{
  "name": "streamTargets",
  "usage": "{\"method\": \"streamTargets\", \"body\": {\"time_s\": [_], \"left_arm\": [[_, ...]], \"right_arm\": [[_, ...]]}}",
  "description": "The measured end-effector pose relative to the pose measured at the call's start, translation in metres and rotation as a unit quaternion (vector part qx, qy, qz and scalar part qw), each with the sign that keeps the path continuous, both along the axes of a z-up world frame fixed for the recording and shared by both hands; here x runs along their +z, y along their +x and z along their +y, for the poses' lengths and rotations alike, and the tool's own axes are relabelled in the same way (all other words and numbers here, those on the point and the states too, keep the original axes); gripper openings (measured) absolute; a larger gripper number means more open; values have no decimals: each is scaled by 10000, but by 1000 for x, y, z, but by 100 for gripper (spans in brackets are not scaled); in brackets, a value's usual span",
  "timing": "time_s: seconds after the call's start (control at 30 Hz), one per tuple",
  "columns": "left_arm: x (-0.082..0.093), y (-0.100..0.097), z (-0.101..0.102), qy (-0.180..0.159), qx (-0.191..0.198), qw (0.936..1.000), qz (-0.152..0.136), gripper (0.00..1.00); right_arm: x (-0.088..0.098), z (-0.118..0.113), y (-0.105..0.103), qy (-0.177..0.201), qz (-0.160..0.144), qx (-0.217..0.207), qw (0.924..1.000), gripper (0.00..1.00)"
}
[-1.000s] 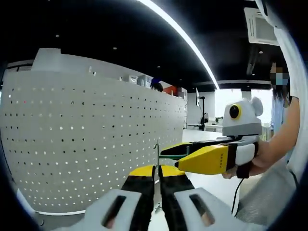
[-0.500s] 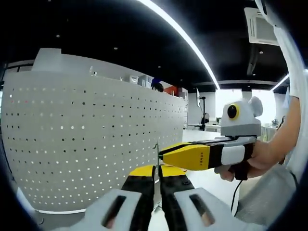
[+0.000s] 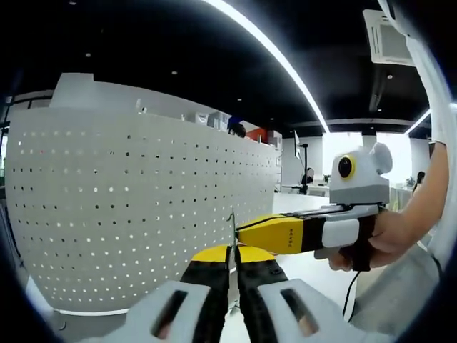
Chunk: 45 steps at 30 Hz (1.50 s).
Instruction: Insert the hook assembly into the mounting plate slot until the hook locks in place.
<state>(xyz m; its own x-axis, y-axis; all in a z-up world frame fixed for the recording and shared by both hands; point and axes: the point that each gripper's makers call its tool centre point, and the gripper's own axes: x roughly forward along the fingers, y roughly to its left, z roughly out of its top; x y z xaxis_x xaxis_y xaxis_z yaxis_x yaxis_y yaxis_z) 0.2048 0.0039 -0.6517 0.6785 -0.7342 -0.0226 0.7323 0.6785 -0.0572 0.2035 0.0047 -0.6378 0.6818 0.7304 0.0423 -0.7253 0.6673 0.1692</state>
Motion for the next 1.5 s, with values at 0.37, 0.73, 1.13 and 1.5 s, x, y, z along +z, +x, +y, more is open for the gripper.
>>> {"method": "streamTargets", "body": {"time_s": [0.37,0.73,1.13,1.5], "left_arm": [[1,1,-2,-63,16,10000,34,2],[3,2,-2,-84,7,10000,22,2],[-1,5,-1,-102,124,9995,256,15],[-19,10,0,123,232,9982,541,69]], "right_arm": [[3,-2,1,121,139,-69,9998,1],[6,-2,0,42,49,-82,9999,0],[7,-1,-3,3,94,-39,9999,0],[5,-1,-3,-4,118,-45,9999,0]]}}
